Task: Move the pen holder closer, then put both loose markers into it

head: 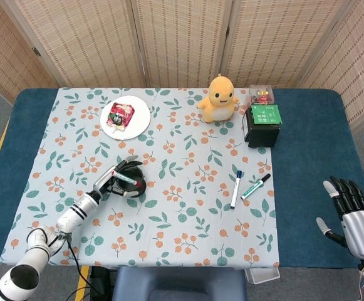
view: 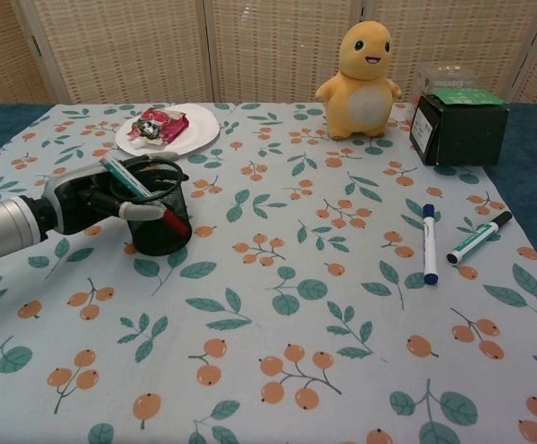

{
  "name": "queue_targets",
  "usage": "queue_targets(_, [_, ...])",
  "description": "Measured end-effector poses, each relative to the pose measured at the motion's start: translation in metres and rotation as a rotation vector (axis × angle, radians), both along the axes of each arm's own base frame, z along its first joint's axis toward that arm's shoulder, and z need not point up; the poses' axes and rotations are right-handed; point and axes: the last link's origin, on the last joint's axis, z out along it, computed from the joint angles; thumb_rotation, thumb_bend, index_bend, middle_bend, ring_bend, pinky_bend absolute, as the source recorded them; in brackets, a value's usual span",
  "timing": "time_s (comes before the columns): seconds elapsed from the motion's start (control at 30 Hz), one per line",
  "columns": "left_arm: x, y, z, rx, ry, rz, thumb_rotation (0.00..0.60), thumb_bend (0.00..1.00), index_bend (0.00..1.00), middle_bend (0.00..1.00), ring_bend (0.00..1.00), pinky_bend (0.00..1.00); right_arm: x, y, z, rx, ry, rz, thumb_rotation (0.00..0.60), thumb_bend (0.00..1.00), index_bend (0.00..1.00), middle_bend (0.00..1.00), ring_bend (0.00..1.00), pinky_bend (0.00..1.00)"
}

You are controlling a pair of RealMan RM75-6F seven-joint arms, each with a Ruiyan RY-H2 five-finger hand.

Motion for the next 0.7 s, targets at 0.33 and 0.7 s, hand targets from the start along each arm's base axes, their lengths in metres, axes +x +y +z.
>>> queue_targets(0.33, [0.002, -0.004, 0.005, 0.039, -0.035, -0.016, 0.6, 0.05, 0.21, 0.4, 0.32, 0.42, 0.003, 0.002, -0.001, 0.005, -0.004, 0.013, 0.6, 0.31, 0.0, 0.0, 0.0, 0.0])
queue_targets(0.7, [0.021, -0.013, 0.013, 0.104, -0.052, -0.121, 0.6, 0.05, 0.21, 0.4, 0.32, 0.42, 0.005, 0.003, -0.001, 0.039, -0.027, 0.033, 0.6, 0.31, 0.0, 0.0, 0.0, 0.0])
